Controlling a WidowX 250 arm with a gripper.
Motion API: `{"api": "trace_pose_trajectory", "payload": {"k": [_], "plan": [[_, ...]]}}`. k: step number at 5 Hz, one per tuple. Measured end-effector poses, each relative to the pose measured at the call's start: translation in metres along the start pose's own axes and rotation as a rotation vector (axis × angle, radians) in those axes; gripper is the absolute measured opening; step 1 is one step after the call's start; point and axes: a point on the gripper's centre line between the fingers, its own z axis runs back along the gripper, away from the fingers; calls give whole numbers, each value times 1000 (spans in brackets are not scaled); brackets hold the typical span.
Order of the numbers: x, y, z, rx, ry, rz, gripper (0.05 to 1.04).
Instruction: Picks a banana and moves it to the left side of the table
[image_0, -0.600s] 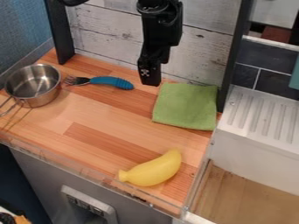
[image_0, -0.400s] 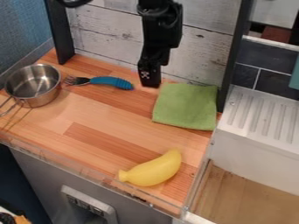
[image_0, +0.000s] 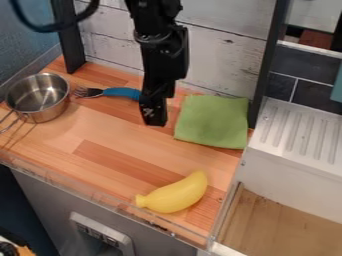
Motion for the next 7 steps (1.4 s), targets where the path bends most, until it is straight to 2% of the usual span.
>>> {"api": "trace_pose_trajectory", "payload": {"k": [1,2,3,4,6,7], "plan": [[2,-28,5,-16,89,94,1000],[6,-56,3,1,33,251,1000],[16,-75,3,-9,-23,437,1000],[20,-90,-5,2,-65,567,1000],[26,-89,-37,33,19,553,1000],[29,-86,-51,30,2,561,1000]]}}
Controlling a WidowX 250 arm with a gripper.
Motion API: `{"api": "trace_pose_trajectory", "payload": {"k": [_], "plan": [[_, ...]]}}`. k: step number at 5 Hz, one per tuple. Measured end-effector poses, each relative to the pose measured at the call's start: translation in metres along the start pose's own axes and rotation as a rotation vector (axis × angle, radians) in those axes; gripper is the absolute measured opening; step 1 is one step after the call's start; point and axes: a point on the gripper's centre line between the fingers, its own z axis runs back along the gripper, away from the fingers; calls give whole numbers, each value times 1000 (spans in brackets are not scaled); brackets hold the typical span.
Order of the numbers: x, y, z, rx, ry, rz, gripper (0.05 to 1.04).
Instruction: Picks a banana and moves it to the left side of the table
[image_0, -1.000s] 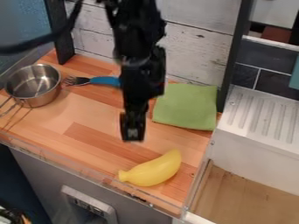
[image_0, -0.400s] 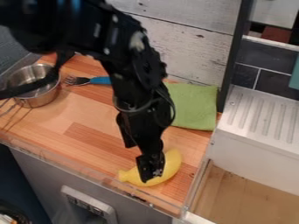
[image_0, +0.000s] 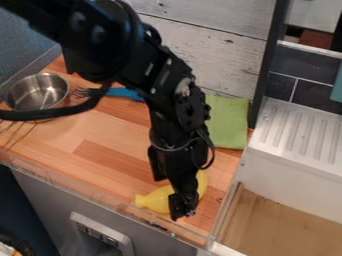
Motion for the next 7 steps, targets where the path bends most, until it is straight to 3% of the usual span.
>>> {"api": "trace_pose_trajectory", "payload": {"k": [1,2,3,4,6,7], "plan": [[2,4,-11,-38,-9,7,977],[3,6,-20,-77,-23,7,699],[7,10,-19,-116,-49,-66,542],[1,10,-9,-116,-41,-66,542],[-16,33,36,-37,-50,-148,542],[-31,58,51,13,-44,-99,542]]}}
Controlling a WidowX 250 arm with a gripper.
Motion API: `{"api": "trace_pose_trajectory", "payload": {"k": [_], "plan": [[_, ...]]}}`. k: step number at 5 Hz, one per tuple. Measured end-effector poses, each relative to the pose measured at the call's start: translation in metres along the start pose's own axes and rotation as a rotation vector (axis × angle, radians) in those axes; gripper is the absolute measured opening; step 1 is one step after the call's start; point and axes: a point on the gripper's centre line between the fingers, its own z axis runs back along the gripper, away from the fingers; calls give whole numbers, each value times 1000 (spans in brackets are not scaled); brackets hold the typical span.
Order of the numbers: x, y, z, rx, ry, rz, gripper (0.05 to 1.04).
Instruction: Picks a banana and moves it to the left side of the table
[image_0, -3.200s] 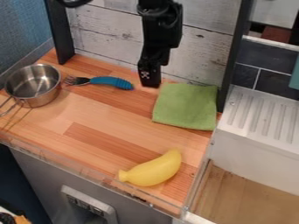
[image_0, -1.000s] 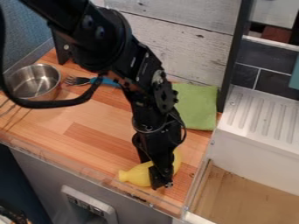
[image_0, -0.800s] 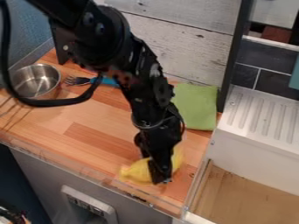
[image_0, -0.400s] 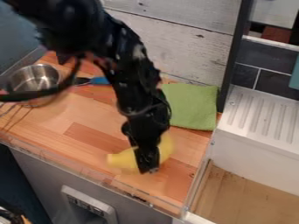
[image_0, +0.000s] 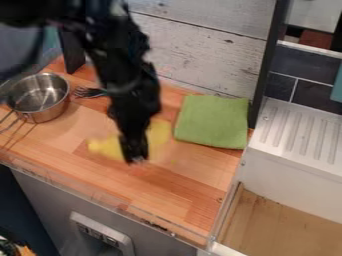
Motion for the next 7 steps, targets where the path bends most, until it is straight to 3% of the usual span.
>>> {"api": "trace_pose_trajectory", "payload": {"k": [1,2,5,6,7], "plan": [[-25,32,1,43,12,102,542],[-60,64,-8,33,31,235,542],[-97,109,-58,-7,111,357,542],[-106,118,-65,-3,146,373,542],[-119,125,-66,7,165,402,609]]}}
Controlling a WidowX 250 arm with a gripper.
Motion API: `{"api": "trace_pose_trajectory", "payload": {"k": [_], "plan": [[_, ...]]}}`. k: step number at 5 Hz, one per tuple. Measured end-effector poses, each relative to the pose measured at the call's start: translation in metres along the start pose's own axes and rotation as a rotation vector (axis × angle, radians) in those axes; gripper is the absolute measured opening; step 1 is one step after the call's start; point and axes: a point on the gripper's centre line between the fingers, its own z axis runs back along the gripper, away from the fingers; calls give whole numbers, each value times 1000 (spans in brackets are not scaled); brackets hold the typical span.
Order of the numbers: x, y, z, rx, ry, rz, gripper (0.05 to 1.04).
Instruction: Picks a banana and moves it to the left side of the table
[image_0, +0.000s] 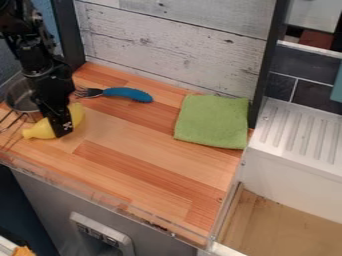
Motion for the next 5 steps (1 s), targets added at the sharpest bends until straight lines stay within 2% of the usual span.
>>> {"api": "trace_pose_trajectory", "payload": {"k": [1,2,4,5], "plan": [[-1,-2,-3,-40,19,-5,897],[2,-3,2,-50,-5,-3,1016],[13,-3,37,-13,-88,-26,1004],[18,-1,65,35,-138,-40,1001]]}}
